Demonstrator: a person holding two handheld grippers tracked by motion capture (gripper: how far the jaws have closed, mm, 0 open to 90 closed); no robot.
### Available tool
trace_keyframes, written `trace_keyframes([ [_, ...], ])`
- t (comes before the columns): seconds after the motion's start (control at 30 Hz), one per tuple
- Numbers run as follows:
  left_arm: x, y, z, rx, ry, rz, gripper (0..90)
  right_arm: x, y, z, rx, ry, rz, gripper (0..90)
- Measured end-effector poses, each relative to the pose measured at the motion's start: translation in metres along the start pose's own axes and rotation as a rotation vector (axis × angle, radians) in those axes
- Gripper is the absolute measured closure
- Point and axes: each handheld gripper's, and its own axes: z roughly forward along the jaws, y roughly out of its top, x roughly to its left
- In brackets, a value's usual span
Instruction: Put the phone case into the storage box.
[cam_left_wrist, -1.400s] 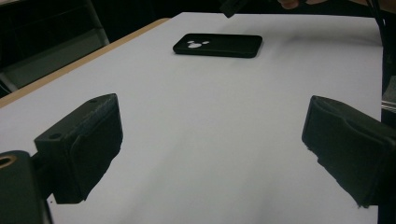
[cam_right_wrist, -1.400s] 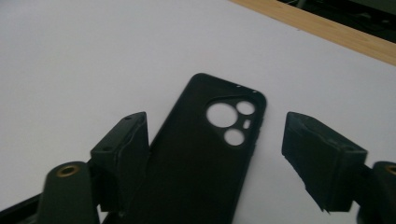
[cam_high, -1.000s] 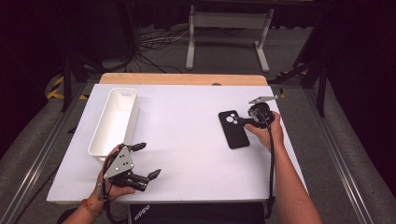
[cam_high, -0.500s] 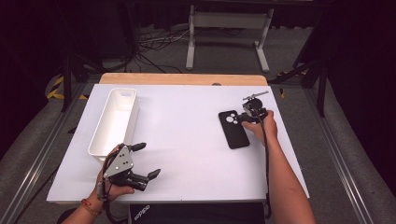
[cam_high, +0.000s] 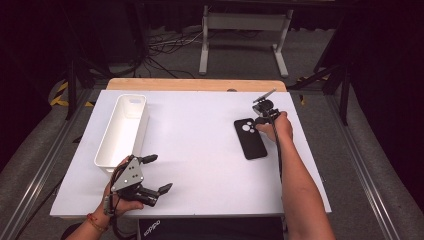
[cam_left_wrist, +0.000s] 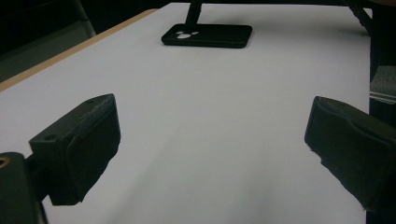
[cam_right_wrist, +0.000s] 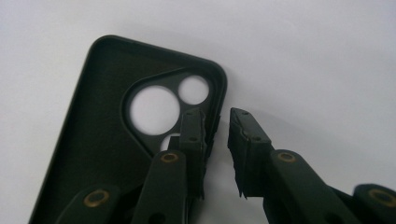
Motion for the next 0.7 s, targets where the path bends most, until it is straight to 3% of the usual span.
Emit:
trace_keyframes([
  [0.23, 0.001, -0.001, 0.000, -0.004, -0.004, -0.010, 4.3, -0.003, 0.011, 0.003, 0.019, 0.000, -0.010, 78.9],
  [0.5, 0.001, -0.001, 0.001, -0.003, -0.013, -0.014, 4.3, -0.007, 0.019, 0.009, 0.033, 0.037, 0.016, 80.8],
  [0.7, 0.002, -0.002, 0.001, 0.002, -0.015, -0.008, 4.3, -0.007, 0.022, 0.012, 0.031, 0.028, 0.029, 83.9],
])
